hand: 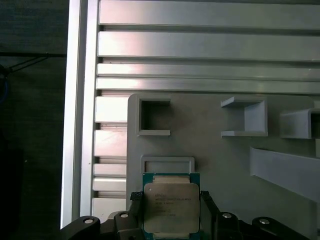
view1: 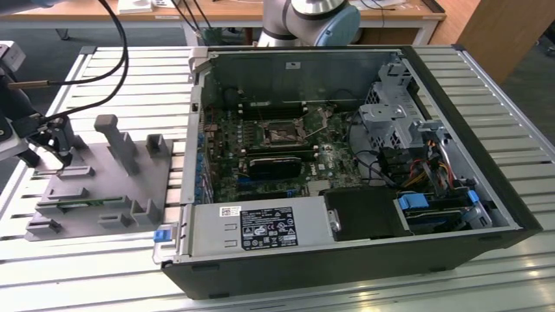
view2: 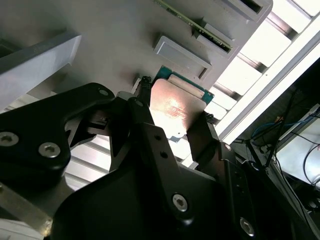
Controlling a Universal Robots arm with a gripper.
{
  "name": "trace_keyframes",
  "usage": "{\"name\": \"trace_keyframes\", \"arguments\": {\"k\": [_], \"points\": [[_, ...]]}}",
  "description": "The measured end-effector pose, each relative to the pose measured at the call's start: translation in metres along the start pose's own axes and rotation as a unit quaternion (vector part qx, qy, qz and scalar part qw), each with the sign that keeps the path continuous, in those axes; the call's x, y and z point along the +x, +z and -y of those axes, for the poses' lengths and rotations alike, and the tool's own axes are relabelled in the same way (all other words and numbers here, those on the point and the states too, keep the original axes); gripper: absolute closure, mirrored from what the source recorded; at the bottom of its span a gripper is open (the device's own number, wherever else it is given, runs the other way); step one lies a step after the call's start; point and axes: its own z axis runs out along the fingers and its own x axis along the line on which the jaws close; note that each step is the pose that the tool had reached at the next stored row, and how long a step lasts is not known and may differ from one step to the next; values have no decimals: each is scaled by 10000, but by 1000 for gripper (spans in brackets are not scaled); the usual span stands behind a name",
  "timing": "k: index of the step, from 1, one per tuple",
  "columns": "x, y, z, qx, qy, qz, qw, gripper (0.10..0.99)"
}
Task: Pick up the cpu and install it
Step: 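Pick up the cpu and move it towards the insertion slot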
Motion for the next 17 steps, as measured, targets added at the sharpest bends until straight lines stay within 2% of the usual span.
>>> {"name": "trace_keyframes", "arguments": {"k": [17], "points": [[0, -37, -2, 0, 0, 0, 10000, 545]]}}
